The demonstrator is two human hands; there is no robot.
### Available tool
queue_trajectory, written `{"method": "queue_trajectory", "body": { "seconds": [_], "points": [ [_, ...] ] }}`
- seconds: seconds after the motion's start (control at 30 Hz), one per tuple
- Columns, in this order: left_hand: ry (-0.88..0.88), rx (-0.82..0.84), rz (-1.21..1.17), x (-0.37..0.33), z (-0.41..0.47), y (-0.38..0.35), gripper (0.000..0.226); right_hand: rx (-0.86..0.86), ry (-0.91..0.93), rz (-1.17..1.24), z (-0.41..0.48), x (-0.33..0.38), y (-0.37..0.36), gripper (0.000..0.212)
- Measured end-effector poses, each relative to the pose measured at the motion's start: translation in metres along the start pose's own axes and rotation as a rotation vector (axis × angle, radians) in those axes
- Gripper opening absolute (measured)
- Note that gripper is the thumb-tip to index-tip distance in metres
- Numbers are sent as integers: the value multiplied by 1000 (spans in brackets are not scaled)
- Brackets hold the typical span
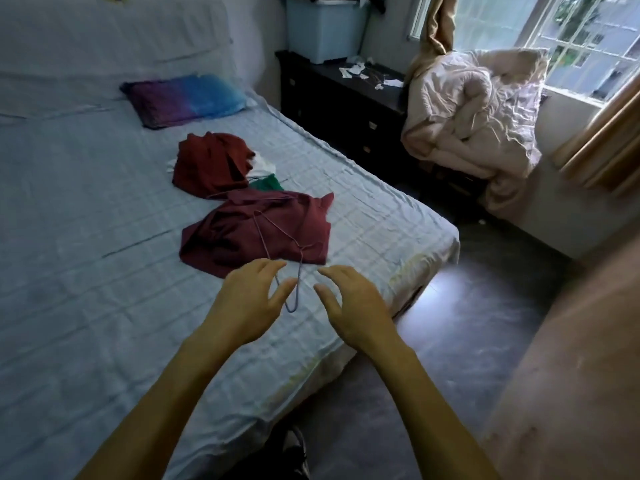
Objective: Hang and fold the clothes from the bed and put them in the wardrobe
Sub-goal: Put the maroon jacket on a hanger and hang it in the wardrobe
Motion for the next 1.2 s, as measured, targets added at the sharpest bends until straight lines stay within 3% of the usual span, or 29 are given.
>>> {"method": "queue_trajectory", "body": {
  "seconds": [0.23, 0.37, 0.5, 0.97, 1.2],
  "points": [
    [81, -46, -93, 19, 92, -41, 74, 83, 49, -79, 84, -43, -19, 44],
    [105, -25, -133, 25, 143, -61, 52, 102, 58, -91, 134, -65, -24, 39],
    [143, -39, -149, 39, 169, -68, 50, 168, 95, -105, 169, -72, -49, 40],
    [398, -44, 62, 96, 288, -126, 50, 412, 171, 86, 305, -153, -160, 52],
    [563, -6, 109, 106, 347, -165, 54, 584, 166, 194, 359, -206, -206, 42]
  ]
}}
Point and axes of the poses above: each hand's wrist, its own z-axis towards the middle knuckle, its own y-axis out of the back of the hand, x = y × z, the point moved 5 cm from there along z, towards the middle knuckle, and after that the axes turned 7 degrees about -x, right-handed, at the moved point
